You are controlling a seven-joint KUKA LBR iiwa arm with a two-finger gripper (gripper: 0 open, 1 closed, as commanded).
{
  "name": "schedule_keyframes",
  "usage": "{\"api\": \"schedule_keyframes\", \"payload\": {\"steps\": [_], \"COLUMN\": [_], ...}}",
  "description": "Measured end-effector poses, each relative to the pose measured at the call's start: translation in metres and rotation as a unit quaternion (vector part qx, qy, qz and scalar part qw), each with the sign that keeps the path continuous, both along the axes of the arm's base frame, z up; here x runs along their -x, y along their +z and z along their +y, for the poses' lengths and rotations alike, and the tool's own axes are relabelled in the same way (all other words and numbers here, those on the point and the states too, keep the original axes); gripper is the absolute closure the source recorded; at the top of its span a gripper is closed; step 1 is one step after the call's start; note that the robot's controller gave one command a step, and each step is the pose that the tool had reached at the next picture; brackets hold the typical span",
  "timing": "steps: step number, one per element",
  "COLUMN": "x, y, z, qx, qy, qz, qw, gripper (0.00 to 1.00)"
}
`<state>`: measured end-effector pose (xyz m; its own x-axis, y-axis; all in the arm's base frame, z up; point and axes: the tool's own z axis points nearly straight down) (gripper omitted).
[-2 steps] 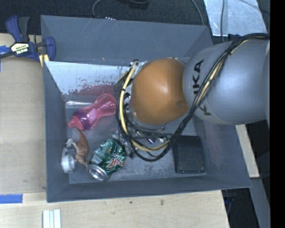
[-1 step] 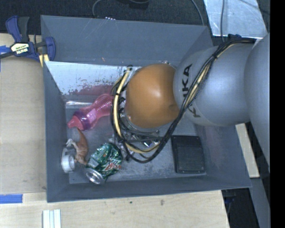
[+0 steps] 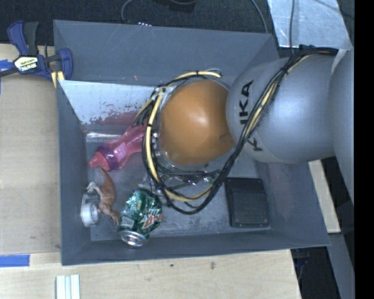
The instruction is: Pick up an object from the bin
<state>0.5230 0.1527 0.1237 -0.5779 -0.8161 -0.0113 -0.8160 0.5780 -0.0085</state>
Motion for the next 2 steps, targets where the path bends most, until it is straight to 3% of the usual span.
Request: {"api": "schedule_keyframes", "payload": {"steps": [1, 2], "x": [0.003, -0.010], "y": [0.044, 0.037], "z": [-0.006, -0.019], "qx": [0.001, -0.001], "qy": [0.011, 0.023], "qz": [0.0059, -0.0078], "qw": [0.9999, 0.9997], "gripper": [1.00, 1.00]}}
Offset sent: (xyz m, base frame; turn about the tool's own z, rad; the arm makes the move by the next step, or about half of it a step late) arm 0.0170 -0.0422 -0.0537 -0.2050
